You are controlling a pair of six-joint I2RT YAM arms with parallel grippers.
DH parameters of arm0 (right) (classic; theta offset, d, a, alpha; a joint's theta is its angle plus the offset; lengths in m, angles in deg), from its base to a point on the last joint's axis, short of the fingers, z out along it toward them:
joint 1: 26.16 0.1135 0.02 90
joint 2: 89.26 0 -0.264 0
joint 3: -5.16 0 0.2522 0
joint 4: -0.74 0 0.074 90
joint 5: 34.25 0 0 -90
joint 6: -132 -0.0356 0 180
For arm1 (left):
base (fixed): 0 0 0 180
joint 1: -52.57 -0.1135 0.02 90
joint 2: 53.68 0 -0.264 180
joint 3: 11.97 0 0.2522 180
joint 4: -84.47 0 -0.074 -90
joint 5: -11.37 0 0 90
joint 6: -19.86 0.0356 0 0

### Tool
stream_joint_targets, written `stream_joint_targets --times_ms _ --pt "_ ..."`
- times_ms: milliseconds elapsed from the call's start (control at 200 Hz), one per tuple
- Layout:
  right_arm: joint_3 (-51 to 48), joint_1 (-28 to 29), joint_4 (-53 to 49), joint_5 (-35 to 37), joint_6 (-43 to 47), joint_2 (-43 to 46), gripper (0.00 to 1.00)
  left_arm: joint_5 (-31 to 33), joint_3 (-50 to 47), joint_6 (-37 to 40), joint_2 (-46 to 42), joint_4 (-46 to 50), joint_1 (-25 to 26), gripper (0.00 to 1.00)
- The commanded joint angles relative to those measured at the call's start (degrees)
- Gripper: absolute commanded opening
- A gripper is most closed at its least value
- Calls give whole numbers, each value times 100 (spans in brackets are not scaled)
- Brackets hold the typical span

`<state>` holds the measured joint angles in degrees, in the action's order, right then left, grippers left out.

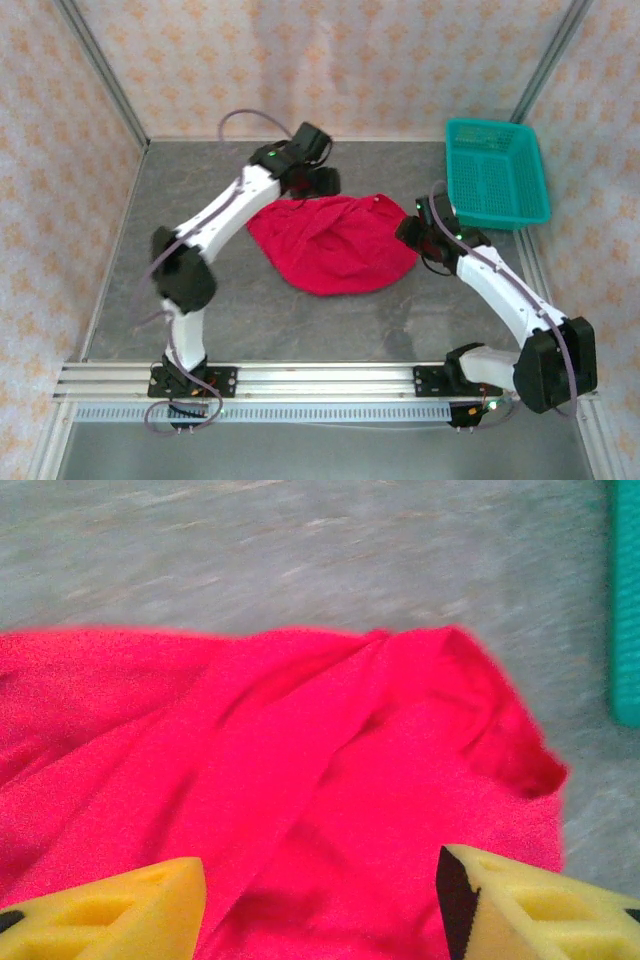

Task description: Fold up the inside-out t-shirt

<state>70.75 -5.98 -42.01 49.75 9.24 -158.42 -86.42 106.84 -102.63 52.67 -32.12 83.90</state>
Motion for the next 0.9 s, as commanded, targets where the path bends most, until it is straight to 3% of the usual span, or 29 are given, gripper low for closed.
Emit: stream_joint_targets --times_ms 0,190,465,535,600,661,706,781,896 --pt "445 374 -180 309 370 -274 53 591 -1539 135 -1039 -463 -78 62" --pt "1461 562 -46 -337 668 -1988 55 27 -3058 -392 -1302 -1393 7 63" --pt "3031 1040 -549 -152 860 -3850 60 103 -2527 -485 -133 -1606 102 65" --pt "3218 1040 -606 -120 772 -4141 52 218 -2237 -495 191 -1437 108 49" --pt "3291 1045 -672 -86 798 -4200 28 374 -2015 -487 272 -1219 97 18" --pt "3310 1032 -714 -21 858 -4073 8 471 -1755 -392 273 -851 42 0" --pt "3398 1014 -837 -21 944 -3930 0 612 -1551 -272 257 -531 -31 0" --pt "3597 960 -1142 40 1151 -3620 0 796 -1403 -133 -53 -203 -249 0" --pt "3599 723 -1339 -13 1323 -2960 0 514 -1433 -73 -748 -73 -834 0"
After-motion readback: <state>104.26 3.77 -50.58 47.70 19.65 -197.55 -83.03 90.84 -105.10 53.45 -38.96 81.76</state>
